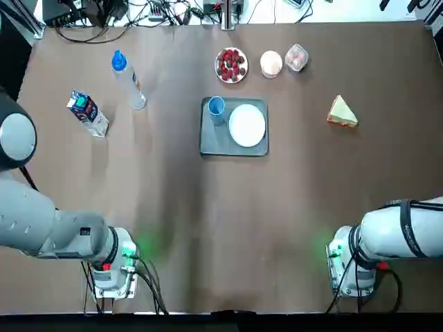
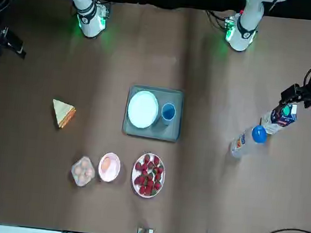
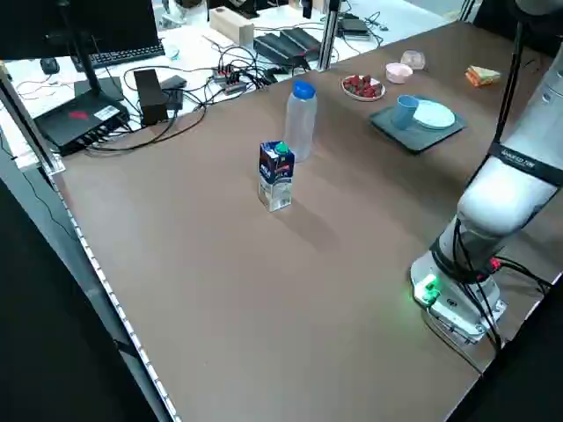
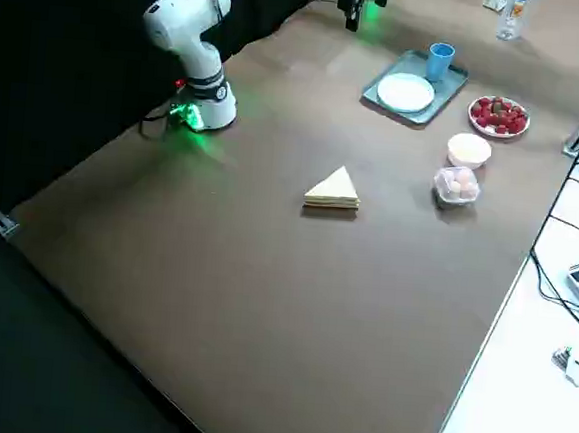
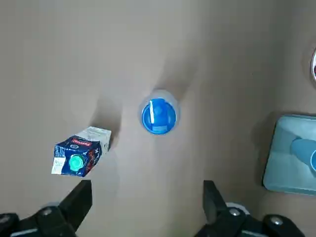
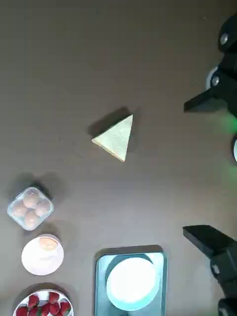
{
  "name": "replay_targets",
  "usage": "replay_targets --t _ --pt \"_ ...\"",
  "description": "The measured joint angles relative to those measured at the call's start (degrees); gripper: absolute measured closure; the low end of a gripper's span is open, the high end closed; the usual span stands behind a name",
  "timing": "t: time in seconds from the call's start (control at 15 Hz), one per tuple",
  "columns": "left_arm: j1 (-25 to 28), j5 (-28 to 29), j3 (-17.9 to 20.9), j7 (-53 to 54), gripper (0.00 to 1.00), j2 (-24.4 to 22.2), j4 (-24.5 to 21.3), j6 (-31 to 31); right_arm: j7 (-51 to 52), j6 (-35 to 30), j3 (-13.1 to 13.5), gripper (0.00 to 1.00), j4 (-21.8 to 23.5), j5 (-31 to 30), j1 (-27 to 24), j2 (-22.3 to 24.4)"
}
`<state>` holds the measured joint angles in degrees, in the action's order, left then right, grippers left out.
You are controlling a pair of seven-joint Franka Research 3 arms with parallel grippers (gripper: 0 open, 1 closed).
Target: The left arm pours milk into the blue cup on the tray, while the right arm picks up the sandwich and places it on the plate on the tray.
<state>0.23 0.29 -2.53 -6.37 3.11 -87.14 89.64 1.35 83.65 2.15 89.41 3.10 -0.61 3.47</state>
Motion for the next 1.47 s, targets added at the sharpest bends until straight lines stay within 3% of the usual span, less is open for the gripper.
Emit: replay_targets --t 0.47,0.8,0.93,1.13,1.2,1.47 --pt "1.4 0.0 0.1 -0.6 0.01 0.0 0.0 -0.1 0.0 0.0 0.0 0.0 0.1 0.0 0.0 0.0" --pt "9.3 -0.1 1.1 0.8 0.01 0.4 -0.4 -0.2 0.0 0.7 -0.2 0.0 1.9 0.0 0.0 -1.8" --pt "13.2 -0.1 1.2 7.7 0.01 1.0 -0.5 -0.2 0.0 1.8 -0.4 0.0 3.0 0.0 0.4 -5.7" --pt "17.9 -0.8 1.2 26.3 0.01 1.3 -0.4 -0.2 0.0 4.5 -0.5 0.0 3.7 0.0 0.8 -14.4" --pt "20.9 -4.0 1.3 36.8 0.01 1.5 -0.5 -0.2 0.0 8.7 -0.5 0.0 3.9 0.0 0.7 -21.0" --pt "27.2 -11.1 1.3 52.5 0.01 4.9 -0.7 0.6 0.0 17.7 -0.2 0.0 4.0 0.0 0.4 -30.9"
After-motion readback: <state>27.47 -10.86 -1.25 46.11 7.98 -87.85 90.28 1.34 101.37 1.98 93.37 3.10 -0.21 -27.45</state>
